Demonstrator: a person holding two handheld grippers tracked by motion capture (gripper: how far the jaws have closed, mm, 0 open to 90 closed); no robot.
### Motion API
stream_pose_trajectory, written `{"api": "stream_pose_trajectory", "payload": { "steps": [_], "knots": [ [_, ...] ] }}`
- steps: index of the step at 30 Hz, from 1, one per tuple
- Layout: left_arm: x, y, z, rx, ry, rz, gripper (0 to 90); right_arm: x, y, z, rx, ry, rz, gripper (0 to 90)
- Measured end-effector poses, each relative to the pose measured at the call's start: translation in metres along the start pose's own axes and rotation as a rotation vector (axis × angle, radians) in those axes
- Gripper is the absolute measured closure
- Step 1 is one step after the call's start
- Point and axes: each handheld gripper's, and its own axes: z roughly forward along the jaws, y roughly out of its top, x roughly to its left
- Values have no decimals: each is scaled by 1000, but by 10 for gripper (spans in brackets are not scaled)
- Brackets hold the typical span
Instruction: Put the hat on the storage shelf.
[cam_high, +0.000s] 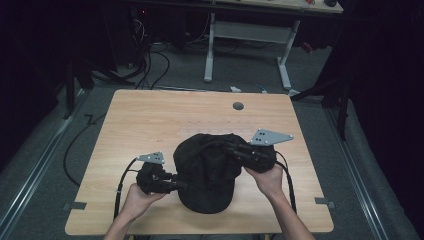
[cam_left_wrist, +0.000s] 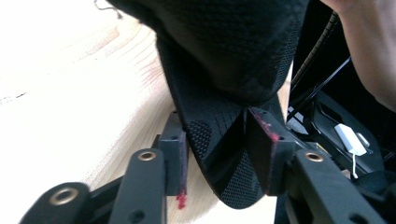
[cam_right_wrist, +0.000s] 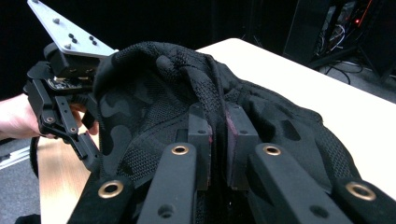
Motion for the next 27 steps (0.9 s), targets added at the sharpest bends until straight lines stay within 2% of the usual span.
{"api": "stream_pose_trajectory", "payload": {
  "steps": [4, 10, 14, 18, 21, 27],
  "knots": [
    [-3, 0, -5, -6, -19, -1, 695, 2, 3, 0, -4, -6, -17, 822],
    [-8, 1, -12, -14, -60, 3, 782, 2, 5, 0, -5, -7, -17, 795],
    [-10, 1, -16, -26, -100, 5, 834, 2, 5, 0, -16, 2, -8, 771],
    [-15, 2, -20, -44, -114, 21, 861, 1, 4, 0, -16, -5, 2, 718],
    [-17, 1, -23, -54, -90, 30, 863, 1, 3, 2, -6, -8, 14, 631],
    [-17, -1, -26, -57, -55, 33, 865, 1, -2, 1, 5, -56, 10, 472]
  ]
}}
